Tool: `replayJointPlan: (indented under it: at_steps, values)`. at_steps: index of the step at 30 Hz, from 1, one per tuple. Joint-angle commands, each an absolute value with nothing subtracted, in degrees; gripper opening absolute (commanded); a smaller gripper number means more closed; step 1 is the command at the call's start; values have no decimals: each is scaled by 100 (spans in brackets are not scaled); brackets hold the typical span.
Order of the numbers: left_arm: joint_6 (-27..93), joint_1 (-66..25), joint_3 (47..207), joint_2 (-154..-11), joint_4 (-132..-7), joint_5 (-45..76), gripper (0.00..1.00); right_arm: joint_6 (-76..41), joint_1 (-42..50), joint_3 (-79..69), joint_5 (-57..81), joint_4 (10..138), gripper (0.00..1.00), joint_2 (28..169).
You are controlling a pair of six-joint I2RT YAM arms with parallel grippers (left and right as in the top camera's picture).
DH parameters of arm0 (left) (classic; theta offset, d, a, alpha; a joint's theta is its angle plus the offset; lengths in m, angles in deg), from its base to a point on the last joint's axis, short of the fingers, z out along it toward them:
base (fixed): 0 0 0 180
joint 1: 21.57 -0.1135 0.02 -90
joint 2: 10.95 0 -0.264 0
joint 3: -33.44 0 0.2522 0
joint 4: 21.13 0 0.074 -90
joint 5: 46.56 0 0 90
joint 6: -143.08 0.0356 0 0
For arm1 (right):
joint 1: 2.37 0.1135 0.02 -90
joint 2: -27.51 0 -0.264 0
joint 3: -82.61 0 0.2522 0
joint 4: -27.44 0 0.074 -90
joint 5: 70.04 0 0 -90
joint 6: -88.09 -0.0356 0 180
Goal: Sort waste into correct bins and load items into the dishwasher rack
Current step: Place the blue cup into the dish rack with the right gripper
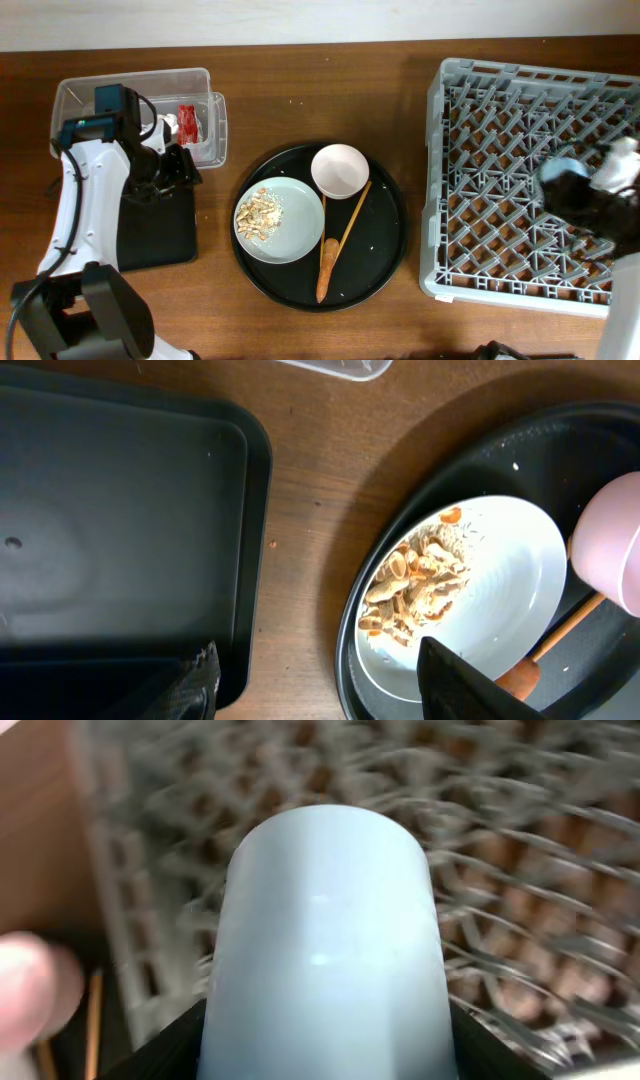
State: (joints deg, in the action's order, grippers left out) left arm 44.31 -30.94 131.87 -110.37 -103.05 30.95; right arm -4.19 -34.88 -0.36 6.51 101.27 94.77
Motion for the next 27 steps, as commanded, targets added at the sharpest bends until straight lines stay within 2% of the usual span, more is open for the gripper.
replayJointPlan:
  at_steps: [1, 9, 11, 14, 20, 23, 24, 27]
  values:
    - [4523, -3111, 13228, -10895, -10322, 3169, 63, -1020, -4268, -156, 1232, 10149, 57, 9698]
    - [4523, -3111, 13228, -10895, -10333, 3169, 63, -1423, -5381, -156, 1575, 10228, 58, 11167]
    - [4523, -3111, 13228, -10895, -10335, 3169, 63, -1444, -5420, -156, 1575, 10208, 67, 11387]
    - [4525, -3111, 13228, -10895, -10331, 3172, 63, -1447, -5420, -156, 1560, 10127, 96, 11595]
    - [4525, -3111, 13228, -10895, -10333, 3172, 63, -1440, -5418, -182, 284, 9959, 100, 11591]
    - [4525, -3111, 13228, -10895, -10338, 3172, 63, -1442, -5416, -285, 257, 10145, 88, 11381]
    - [4525, -3111, 13228, -10895, -10349, 3169, 63, -1440, -5416, -285, 257, 10125, 75, 11263]
    - [4525, -3111, 13228, -10895, -10355, 3169, 63, -1440, -5416, -285, 281, 10053, 27, 11182]
